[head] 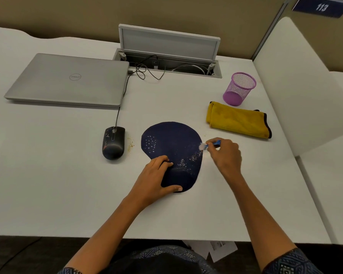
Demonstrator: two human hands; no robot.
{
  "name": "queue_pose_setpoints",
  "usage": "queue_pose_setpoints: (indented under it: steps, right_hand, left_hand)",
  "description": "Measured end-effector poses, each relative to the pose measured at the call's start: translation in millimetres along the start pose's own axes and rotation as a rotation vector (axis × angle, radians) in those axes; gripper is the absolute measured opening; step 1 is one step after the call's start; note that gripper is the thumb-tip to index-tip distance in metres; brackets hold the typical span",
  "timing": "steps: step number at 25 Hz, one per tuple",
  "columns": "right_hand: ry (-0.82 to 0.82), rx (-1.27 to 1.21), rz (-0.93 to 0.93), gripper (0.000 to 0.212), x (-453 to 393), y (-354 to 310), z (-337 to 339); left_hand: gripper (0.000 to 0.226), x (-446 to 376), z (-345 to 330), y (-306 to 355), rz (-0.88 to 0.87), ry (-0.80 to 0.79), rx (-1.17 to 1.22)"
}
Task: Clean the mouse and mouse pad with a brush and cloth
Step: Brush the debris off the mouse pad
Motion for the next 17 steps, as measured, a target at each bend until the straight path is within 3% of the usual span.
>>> queue_pose_setpoints:
  steps: [2,5,7,13,15,17]
  right_hand:
    - [-0.008,-0.051,-0.014,0.028,-4.4,0.1,1.4]
    - [-0.189,-0.287,0.201,0.02,7.5,-27.9,-16.1]
    - [-0.284,-0.291,0.273,0.02,16.4,-36.7,-28.1]
    - [0.032,0.031,0.02,0.029,-5.7,-3.9,2.3]
    - [-0.019,-0.158,0.093,0.026,-2.8,-7.8,-0.6]
    - [-0.192,-0.36,0.23,0.021,14.7,-22.5,-16.1]
  left_hand:
    - [0.078,0.0,0.1,-0.2,0.006,-0.003,0.001]
    - [0.077,-0.3,-0.8,-1.1,0.007,-0.008,-0.003]
    - [0.077,-0.3,-0.8,-0.7,0.007,-0.01,-0.003]
    - [0.078,-0.1,-1.0,-1.4,0.005,0.002,-0.001]
    - [0.077,-0.1,-1.3,-2.2,0.007,0.001,-0.003]
    - [0.077,-0.6,-2.0,-2.2,0.006,-0.004,-0.006]
Point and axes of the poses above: each hand's wrist, its own x-axis away from the middle knuckle, its own z-axis out of the back of the hand, y = z × x, the point moved 5 cm from there along -x, towards the middle knuckle
